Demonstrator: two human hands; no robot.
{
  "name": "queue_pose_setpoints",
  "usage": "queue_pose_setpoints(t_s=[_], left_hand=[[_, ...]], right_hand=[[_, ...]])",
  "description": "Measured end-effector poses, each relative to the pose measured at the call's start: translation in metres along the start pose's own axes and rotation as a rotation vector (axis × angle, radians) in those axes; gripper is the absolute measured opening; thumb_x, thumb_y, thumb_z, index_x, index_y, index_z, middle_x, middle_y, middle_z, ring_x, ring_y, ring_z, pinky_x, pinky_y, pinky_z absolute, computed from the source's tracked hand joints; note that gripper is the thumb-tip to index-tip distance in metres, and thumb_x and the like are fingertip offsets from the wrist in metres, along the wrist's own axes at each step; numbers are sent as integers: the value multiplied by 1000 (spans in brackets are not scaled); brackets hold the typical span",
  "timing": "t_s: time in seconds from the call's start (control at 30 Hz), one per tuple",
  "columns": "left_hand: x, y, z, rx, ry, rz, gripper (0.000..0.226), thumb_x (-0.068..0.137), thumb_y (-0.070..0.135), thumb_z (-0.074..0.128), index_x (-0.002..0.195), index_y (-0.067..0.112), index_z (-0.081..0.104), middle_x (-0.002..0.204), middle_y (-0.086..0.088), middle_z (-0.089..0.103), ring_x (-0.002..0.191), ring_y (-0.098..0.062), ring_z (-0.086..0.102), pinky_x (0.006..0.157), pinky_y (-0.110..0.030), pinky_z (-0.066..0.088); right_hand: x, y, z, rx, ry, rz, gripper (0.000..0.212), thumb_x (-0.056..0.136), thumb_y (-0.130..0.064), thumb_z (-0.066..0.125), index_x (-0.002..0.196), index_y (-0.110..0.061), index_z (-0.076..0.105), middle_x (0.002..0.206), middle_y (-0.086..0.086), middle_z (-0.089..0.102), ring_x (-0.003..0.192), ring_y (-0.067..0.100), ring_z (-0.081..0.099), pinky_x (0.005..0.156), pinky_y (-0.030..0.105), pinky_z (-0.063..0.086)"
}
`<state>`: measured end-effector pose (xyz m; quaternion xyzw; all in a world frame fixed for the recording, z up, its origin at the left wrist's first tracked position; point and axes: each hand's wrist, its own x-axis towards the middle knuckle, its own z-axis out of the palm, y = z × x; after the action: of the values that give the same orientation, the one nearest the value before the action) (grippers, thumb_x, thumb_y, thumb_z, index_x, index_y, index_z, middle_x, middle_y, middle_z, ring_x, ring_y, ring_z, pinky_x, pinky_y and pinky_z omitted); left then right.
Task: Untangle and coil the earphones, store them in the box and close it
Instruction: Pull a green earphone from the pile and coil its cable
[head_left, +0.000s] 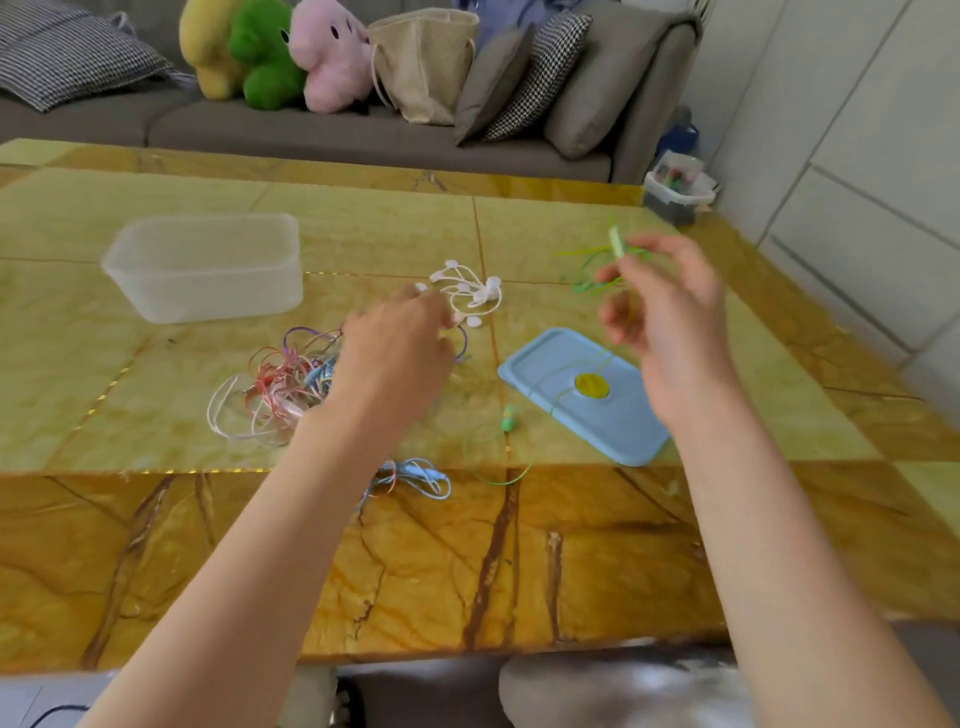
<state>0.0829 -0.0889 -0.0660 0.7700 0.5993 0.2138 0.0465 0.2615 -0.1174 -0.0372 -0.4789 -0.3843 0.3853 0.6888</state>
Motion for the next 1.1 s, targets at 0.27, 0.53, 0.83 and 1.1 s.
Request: queue_pose_setpoints(t_s=[0.27, 0.53, 0.83, 1.1], left_hand=[[-4, 52, 19, -948, -331, 82, 26, 92, 7, 52, 118, 7, 55, 93, -5, 67, 81, -7, 61, 78, -17, 45], [-1, 48, 12, -1177, -231, -149, 10, 88, 7, 60, 83, 15, 58, 85, -2, 56, 82, -16, 54, 79, -28, 48], [-2, 48, 15, -1200, -222, -189, 15, 88, 4, 59, 79, 16, 56, 59, 8, 63, 46, 0, 52, 54, -15, 42], [-1, 42, 12, -1067, -298, -170, 12, 86, 8, 63, 89, 18, 57, 78, 5, 52, 59, -9, 50, 56, -19, 39]], right_hand=[[-7, -2, -7, -87, -267, 44, 7, 90, -5, 56, 94, -10, 54, 77, 4, 69, 37, 7, 34, 34, 16, 22], [-4, 4, -28, -188, -315, 255, 15, 91, -10, 55, 89, -9, 70, 74, 1, 68, 40, 3, 39, 35, 13, 28], [-4, 13, -21, -324, -256, 303, 12, 88, -12, 61, 78, -11, 68, 66, 2, 63, 48, 9, 57, 46, 16, 47], [0, 18, -14, -150, -105, 397, 21, 90, -12, 57, 70, -8, 62, 49, -2, 60, 54, 12, 58, 54, 21, 40]])
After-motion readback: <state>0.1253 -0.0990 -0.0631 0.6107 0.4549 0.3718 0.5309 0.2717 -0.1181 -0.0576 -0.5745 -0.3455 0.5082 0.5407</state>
